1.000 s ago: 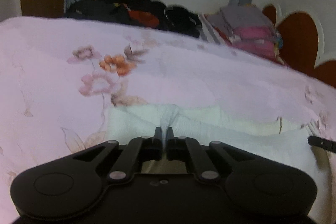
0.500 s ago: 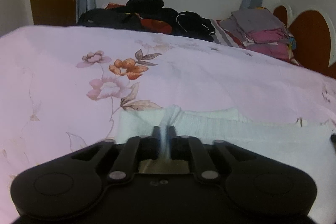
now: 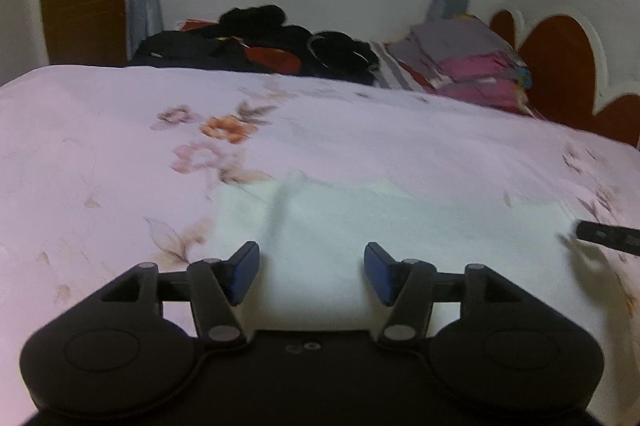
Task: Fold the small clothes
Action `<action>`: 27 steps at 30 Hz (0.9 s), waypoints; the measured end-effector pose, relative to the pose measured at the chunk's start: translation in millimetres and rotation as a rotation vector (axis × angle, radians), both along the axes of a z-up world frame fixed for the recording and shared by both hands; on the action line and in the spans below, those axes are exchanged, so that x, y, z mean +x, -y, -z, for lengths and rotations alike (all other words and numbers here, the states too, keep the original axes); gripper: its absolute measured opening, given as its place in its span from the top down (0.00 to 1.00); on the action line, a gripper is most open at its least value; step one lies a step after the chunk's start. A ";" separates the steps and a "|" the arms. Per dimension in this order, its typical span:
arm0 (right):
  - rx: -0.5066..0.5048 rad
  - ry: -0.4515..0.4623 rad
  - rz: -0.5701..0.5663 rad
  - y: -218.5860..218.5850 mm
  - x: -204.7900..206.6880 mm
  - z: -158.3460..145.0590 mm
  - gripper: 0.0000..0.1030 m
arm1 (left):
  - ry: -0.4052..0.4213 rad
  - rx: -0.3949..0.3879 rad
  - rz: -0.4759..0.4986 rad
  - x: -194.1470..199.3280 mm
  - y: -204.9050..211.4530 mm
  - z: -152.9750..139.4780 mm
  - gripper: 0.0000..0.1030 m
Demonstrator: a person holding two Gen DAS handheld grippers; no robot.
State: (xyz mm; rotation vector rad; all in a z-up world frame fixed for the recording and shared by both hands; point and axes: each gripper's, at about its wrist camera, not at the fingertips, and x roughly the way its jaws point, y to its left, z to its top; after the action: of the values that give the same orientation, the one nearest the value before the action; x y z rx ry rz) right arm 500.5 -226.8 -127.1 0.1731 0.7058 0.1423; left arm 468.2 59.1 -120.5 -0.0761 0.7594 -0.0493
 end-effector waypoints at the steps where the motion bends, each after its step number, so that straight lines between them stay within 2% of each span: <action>1: 0.003 0.000 -0.014 -5.9 -3.1 0.3 0.50 | -0.004 -0.007 0.012 -3.1 5.3 1.0 0.41; 2: -0.001 0.010 -0.021 -11.3 -7.6 0.4 0.42 | -0.011 -0.007 0.024 -5.5 11.2 2.5 0.40; 3: -0.009 0.022 -0.034 -16.9 -12.1 0.7 0.41 | -0.016 0.003 0.029 -6.7 16.0 4.9 0.40; 10: -0.124 0.006 -0.136 -53.1 -32.4 12.0 0.41 | -0.055 0.050 0.038 -14.6 29.6 24.5 0.40; 15: -0.227 -0.038 -0.101 -43.3 -39.5 32.1 0.41 | -0.047 0.094 0.061 -22.0 27.0 29.4 0.39; 19: -0.195 -0.046 -0.032 -24.2 -46.4 27.8 0.41 | -0.048 0.105 0.061 -29.4 23.5 27.8 0.39; 24: -0.233 -0.059 -0.016 -20.5 -59.8 31.7 0.41 | -0.055 0.115 0.060 -37.0 20.9 25.1 0.38; 27: -0.178 -0.048 0.010 -13.9 -71.3 21.4 0.41 | -0.065 0.114 0.054 -43.3 17.5 22.0 0.38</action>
State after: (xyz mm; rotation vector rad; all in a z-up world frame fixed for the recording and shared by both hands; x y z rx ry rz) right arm 429.2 -212.9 -148.5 0.0101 0.7611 0.0654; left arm 424.9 41.6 -142.5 0.0515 0.8280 -0.0548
